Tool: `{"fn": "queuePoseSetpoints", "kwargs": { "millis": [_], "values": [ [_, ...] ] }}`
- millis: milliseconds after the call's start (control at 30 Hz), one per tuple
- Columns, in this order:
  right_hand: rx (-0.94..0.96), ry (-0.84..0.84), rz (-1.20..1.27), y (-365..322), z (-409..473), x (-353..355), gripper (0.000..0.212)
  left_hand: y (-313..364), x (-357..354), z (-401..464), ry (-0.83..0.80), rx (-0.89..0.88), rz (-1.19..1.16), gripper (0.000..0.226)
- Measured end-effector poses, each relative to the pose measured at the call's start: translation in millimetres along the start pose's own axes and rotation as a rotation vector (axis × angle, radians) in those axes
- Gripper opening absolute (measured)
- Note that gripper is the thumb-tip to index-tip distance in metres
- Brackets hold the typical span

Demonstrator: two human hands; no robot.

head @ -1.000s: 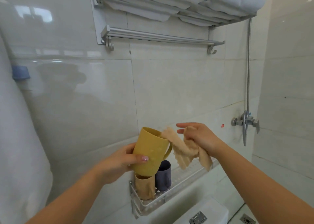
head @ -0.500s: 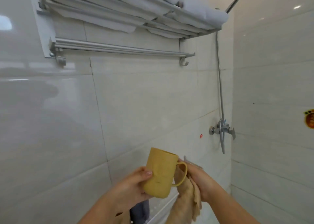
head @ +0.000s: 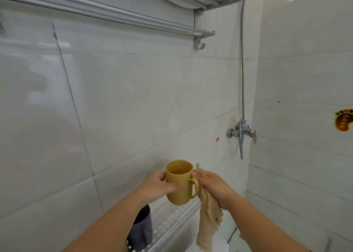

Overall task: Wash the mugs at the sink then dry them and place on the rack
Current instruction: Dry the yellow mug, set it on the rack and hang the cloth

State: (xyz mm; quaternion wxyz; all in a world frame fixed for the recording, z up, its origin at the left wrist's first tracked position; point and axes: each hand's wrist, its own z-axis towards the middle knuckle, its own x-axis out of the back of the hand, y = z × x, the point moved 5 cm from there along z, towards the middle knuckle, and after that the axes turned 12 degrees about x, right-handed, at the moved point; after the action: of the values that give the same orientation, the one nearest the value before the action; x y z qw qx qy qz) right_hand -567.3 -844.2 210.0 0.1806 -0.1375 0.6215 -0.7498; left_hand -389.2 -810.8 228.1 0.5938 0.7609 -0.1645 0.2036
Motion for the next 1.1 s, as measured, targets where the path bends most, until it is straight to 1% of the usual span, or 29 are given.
{"fn": "queuePoseSetpoints", "kwargs": {
  "millis": [67,167,200,300,367,467,567,600,667,700,733,833,933,1033,1100],
  "values": [
    [-0.026,-0.046,-0.078,9,9,-3,0.021,-8,1,15,0.039,0.014,-0.002,0.043],
    [-0.092,-0.056,-0.135,32,25,-8,0.024,-21,4,33,0.139,-0.02,0.034,0.066],
    [-0.114,-0.058,-0.159,41,29,-9,0.025,-27,4,37,0.157,-0.031,0.081,0.063],
    [-0.155,-0.079,-0.281,64,41,-15,0.029,-45,3,49,0.139,0.004,0.202,0.043],
    [-0.183,-0.085,-0.359,76,48,-19,0.032,-58,1,55,0.124,0.063,0.306,0.038],
    [-0.226,-0.139,-0.431,89,52,-28,0.034,-74,-2,59,0.148,0.194,0.471,0.053],
    [-0.231,-0.155,-0.475,94,56,-33,0.04,-74,-2,58,0.161,0.263,0.527,0.048],
    [-0.23,-0.154,-0.485,94,58,-34,0.04,-73,-1,57,0.17,0.283,0.527,0.054],
    [-0.233,-0.158,-0.507,95,61,-35,0.041,-71,3,56,0.216,0.292,0.536,0.076],
    [-0.239,-0.162,-0.519,96,62,-36,0.041,-69,4,53,0.231,0.287,0.553,0.083],
    [-0.248,-0.166,-0.529,97,62,-36,0.043,-67,5,52,0.238,0.289,0.584,0.084],
    [-0.272,-0.182,-0.535,99,61,-40,0.045,-57,5,43,0.228,0.29,0.754,0.066],
    [-0.286,-0.202,-0.552,96,58,-41,0.05,-48,5,36,0.277,0.248,0.877,0.053],
    [-0.312,-0.185,-0.606,79,59,-33,0.053,-37,9,26,0.329,0.202,0.933,0.047],
    [-0.306,-0.151,-0.633,58,63,-25,0.046,-25,15,20,0.359,0.183,0.913,0.037]
  ]
}}
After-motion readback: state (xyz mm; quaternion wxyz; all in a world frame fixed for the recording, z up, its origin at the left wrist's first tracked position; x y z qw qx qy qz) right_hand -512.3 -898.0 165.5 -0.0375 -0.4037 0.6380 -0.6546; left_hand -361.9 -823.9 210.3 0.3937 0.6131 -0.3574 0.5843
